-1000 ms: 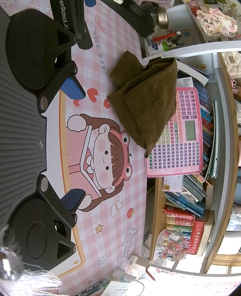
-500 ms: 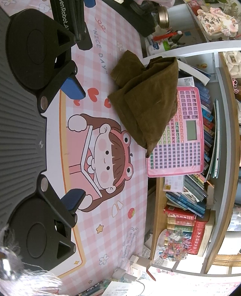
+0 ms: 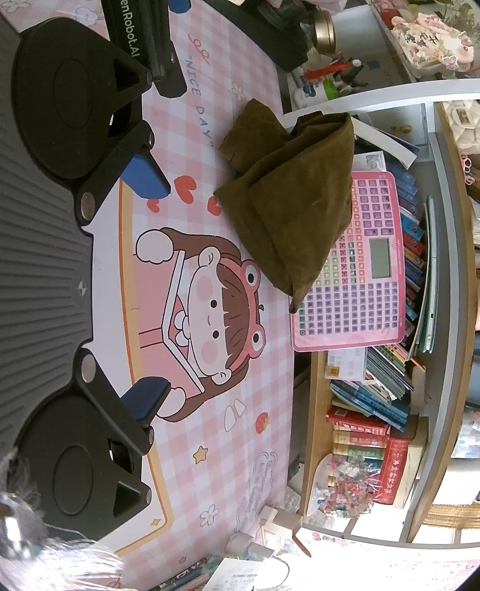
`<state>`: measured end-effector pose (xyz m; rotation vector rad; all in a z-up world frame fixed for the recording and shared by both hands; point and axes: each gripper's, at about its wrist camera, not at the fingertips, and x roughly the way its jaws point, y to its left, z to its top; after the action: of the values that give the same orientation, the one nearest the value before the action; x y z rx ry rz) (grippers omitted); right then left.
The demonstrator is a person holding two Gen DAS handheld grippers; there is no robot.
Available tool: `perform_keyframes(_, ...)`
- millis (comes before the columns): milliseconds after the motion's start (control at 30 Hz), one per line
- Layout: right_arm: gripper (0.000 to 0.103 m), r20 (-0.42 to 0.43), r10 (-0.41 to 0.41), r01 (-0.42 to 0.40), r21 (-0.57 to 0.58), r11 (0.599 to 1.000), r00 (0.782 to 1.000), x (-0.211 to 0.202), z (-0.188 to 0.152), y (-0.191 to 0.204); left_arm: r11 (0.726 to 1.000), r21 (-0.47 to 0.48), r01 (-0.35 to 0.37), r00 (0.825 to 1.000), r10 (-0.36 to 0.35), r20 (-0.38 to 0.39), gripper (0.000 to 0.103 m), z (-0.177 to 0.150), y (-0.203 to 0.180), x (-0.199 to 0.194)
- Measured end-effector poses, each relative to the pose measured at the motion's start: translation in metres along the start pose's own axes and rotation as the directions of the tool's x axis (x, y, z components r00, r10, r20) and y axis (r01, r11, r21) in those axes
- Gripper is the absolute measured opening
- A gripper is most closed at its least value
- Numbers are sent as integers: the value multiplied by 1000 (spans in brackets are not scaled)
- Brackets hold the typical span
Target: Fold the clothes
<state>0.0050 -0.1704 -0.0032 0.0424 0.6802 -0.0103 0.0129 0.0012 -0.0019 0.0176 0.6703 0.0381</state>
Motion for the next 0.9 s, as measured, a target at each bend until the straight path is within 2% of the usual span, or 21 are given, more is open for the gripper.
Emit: perform_keyframes(900, 103, -2, -17, 17, 12, 1000, 1000, 3, 2, 0, 1000, 3, 9, 1000, -9, 5, 103, 5, 2, 6)
